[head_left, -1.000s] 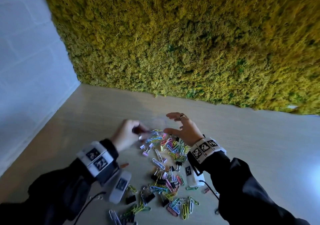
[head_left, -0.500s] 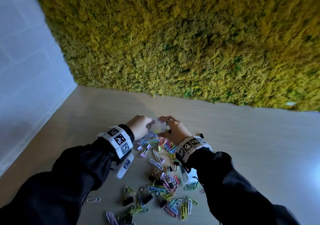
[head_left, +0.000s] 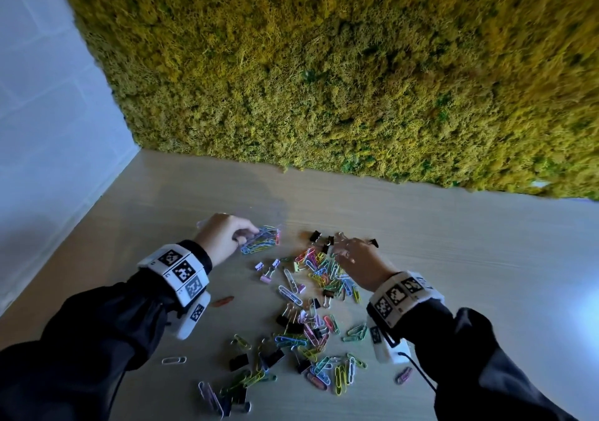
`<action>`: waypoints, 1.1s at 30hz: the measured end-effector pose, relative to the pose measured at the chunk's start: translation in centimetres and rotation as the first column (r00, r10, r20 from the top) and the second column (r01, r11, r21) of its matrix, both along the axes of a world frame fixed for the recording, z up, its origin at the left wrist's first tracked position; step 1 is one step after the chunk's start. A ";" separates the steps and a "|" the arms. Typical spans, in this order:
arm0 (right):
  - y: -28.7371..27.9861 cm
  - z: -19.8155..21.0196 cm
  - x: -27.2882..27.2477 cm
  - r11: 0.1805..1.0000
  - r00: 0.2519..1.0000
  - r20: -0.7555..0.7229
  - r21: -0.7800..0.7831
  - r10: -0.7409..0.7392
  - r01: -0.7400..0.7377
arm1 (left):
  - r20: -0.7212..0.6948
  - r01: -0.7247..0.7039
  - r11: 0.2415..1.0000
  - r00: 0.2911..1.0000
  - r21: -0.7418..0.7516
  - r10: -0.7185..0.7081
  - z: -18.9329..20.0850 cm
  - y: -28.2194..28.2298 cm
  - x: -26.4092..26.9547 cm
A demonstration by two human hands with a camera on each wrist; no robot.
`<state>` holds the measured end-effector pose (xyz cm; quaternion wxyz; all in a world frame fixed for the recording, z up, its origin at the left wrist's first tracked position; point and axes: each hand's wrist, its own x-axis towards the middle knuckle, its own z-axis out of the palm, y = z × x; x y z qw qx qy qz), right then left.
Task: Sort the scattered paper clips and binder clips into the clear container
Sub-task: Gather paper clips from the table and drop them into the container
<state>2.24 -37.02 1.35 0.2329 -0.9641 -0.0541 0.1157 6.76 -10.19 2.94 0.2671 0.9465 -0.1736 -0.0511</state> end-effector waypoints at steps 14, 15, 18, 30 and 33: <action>1.0 -3.7 -1.4 0.983 0.980 -0.123 -0.083 0.155 -0.165 | -0.252 0.457 0.844 0.884 0.282 -0.394 -2.8 -6.0 -6.3; 0.9 -3.9 -1.3 0.985 0.982 -0.127 -0.084 0.143 -0.154 | -0.306 0.503 0.798 0.858 0.332 -0.413 -3.1 -6.5 -6.4; 1.2 -3.9 -1.3 0.985 0.977 -0.147 -0.061 0.152 -0.162 | -0.357 0.541 0.691 0.839 0.479 -0.410 -3.4 -6.7 -6.7; 2.9 -3.8 -2.4 0.994 0.995 -0.022 -0.044 0.099 -0.100 | -0.309 0.322 0.900 0.923 0.293 -0.230 -2.8 -4.8 -7.5; 3.1 -3.6 -1.7 0.993 0.994 -0.034 -0.050 0.102 -0.104 | -0.306 0.307 0.903 0.928 0.300 -0.214 -3.1 -5.0 -7.5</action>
